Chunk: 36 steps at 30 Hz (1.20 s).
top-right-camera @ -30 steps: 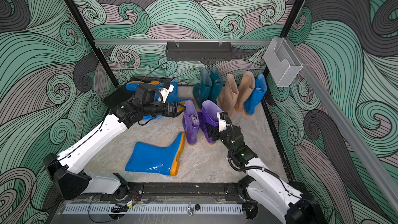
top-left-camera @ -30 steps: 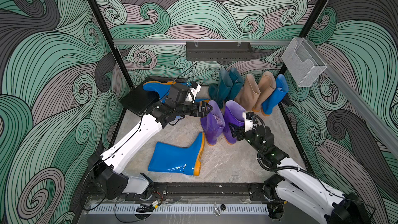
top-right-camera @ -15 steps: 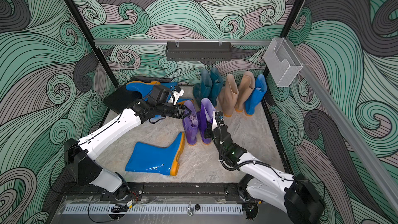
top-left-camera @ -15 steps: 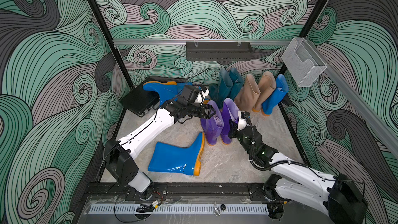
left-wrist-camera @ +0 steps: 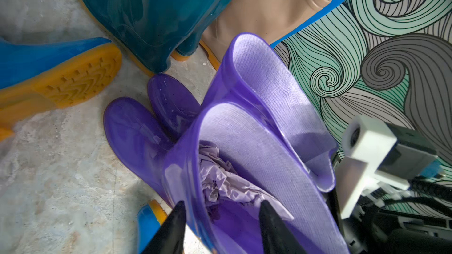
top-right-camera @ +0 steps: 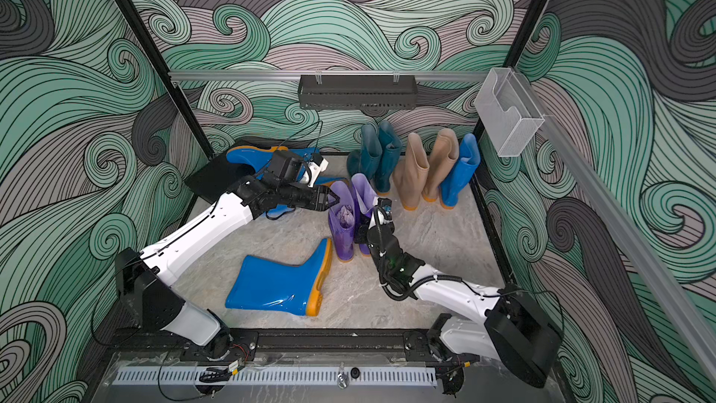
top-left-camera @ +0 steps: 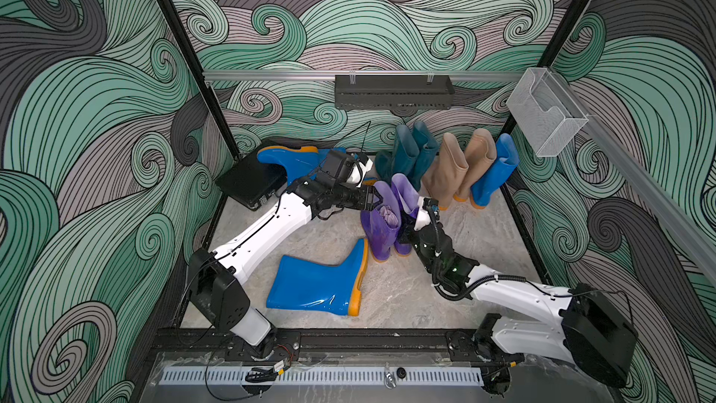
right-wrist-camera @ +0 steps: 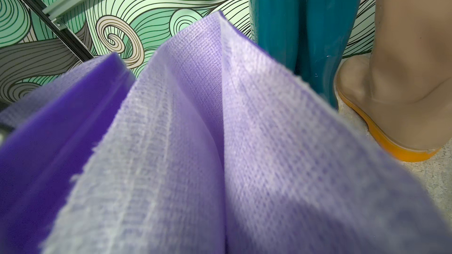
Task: Match and arrange rain boots in pairs
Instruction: Pair a pair of rain boots at the center of the board, then pick up the rain boot at the center of the board.
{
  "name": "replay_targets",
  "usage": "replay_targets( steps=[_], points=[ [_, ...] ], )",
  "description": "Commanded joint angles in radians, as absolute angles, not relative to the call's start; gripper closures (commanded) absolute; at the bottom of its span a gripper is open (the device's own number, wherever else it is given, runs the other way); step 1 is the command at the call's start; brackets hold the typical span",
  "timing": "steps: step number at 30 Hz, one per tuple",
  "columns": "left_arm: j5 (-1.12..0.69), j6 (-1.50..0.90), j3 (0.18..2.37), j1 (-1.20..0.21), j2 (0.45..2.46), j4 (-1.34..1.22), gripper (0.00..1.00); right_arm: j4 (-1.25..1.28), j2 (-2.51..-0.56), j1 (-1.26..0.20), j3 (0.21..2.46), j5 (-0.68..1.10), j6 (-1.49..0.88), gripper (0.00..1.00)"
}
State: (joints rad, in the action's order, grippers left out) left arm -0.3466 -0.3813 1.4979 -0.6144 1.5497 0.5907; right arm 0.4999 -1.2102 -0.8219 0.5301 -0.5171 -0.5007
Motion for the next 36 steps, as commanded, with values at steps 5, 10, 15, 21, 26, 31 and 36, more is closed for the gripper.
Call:
replay_targets(
  steps=[5,10,15,21,26,31,36],
  points=[
    [-0.230,-0.322,1.604,-0.573,1.468,0.735,0.22,0.259,-1.058,-0.823,0.571,-0.641,-0.515,0.31],
    [-0.222,-0.358,1.513,-0.452,1.337,0.779,0.15,0.104,-0.917,-0.818,0.604,-0.635,-0.420,0.14],
    [-0.233,-0.381,1.371,-0.293,1.238,0.813,0.09,-0.018,-0.849,-0.818,0.686,-0.566,-0.310,0.10],
    [-0.244,-0.455,1.203,-0.176,1.211,0.934,0.06,-0.185,-0.892,-0.818,0.844,-0.453,-0.191,0.10],
    [-0.141,-0.533,1.072,-0.113,1.232,1.043,0.04,-0.209,-0.923,-0.818,0.882,-0.407,-0.169,0.10],
    [-0.127,-0.549,1.002,-0.064,1.301,1.097,0.02,-0.188,-0.918,-0.818,0.869,-0.393,-0.153,0.10],
    [-0.130,-0.553,0.914,-0.053,1.314,1.027,0.01,-0.182,-0.900,-0.816,0.845,-0.390,-0.115,0.08]
  ],
)
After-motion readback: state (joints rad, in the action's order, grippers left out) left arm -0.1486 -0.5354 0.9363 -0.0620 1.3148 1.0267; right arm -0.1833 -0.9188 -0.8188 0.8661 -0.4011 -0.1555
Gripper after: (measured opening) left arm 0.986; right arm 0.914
